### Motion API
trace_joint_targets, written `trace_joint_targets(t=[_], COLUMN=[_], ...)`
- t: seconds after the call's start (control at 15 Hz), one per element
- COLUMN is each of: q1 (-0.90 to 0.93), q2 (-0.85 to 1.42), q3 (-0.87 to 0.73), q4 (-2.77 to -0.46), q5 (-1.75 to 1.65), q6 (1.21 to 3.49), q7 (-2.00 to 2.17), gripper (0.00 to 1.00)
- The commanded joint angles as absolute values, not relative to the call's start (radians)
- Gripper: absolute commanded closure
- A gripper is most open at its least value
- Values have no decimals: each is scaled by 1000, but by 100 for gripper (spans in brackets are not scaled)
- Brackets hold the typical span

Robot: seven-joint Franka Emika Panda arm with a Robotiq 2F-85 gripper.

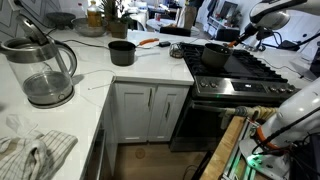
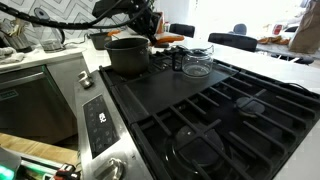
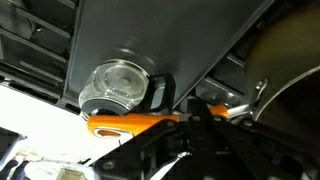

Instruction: Remove the pot from the rear right plate onto the front left plate of the stove and spin the pot on the plate anticlockwise once

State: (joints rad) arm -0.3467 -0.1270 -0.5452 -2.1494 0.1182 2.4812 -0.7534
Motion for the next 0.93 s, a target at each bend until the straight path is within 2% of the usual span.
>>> trace_joint_targets(t=[0.0, 0.33, 0.87], q1=[-345, -348, -403], q2=[-92, -104, -195], q3=[-542, -530, -502], q4=[-2131, -2142, -2155], q5=[202, 263, 5], q6=[2504, 2493, 2204], q7=[-847, -935, -809], gripper=[100, 100, 100])
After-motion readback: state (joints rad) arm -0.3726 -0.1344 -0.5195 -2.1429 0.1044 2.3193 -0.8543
